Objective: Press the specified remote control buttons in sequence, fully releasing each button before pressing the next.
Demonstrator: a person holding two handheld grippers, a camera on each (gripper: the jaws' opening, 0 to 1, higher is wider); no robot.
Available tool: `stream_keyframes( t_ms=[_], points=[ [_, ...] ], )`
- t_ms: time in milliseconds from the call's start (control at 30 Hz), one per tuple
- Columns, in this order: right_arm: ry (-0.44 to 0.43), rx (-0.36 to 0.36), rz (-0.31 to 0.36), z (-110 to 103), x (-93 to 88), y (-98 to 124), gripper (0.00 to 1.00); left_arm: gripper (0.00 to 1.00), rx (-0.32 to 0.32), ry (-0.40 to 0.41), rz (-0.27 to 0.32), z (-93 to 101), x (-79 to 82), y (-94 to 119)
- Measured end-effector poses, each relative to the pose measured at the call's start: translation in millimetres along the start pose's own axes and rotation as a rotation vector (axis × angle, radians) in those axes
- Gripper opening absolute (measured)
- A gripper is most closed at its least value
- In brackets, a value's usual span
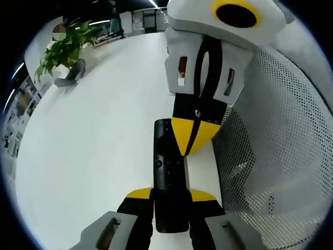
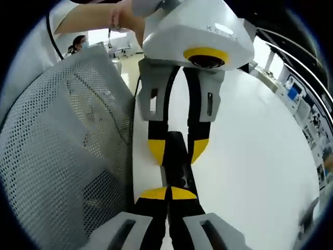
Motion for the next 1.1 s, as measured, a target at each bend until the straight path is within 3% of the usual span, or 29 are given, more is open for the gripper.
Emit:
stream_keyframes(
  t_ms=[100, 133, 267, 500, 733, 867, 933, 1000, 1100],
  points=[
    [0.044, 0.006, -0.037, 1.2, -3.9, -5.7, 0.0, 0.24, -0.009, -0.016, 0.009, 0.4, -0.6, 0.3],
    [0.065, 0.009, -0.002, 1.9, 1.4, -4.8, 0.0, 0.24, -0.01, -0.018, 0.015, 0.2, -0.7, 0.4],
    [0.092, 0.01, -0.024, 0.9, -2.7, -3.5, 0.0, 0.24, -0.012, -0.02, 0.027, 0.1, -0.5, -0.2],
    [0.185, 0.076, -0.055, -0.8, -1.8, -4.8, 0.0, 0.24, -0.013, -0.02, 0.025, -0.5, -0.1, -1.0],
    [0.198, 0.077, -0.108, -4.4, 0.7, -10.1, 0.0, 0.24, -0.016, -0.023, 0.019, -0.7, -0.1, -1.7],
    [0.109, 0.062, -0.067, -3.1, -0.1, -8.7, 0.0, 0.24, -0.014, -0.023, 0.023, -0.5, -0.2, -1.7],
    [0.004, 0.071, -0.028, -1.6, 0.2, -6.9, 0.0, 0.24, -0.013, -0.024, 0.022, -0.4, -0.1, -1.7],
    [-0.093, 0.1, -0.034, -2.4, -2.1, -3.8, 0.0, 0.24, -0.012, -0.026, 0.021, 0.2, 0.1, -1.7],
    [-0.075, 0.061, -0.022, 6.1, -1.2, 0.1, 0.0, 0.24, -0.012, -0.033, 0.016, 0.6, 0.3, -2.0]
  ],
)
Point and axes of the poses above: the point that each gripper's makers call its tool centre point, and the gripper's own axes: y roughly backward along the fingers, z roughly to its right, x roughly out of its top, the point moved 2 cm from there along y, roughly backward along the fingers, and after that the axes turned 3 degrees about -x, right-handed, at the moved point
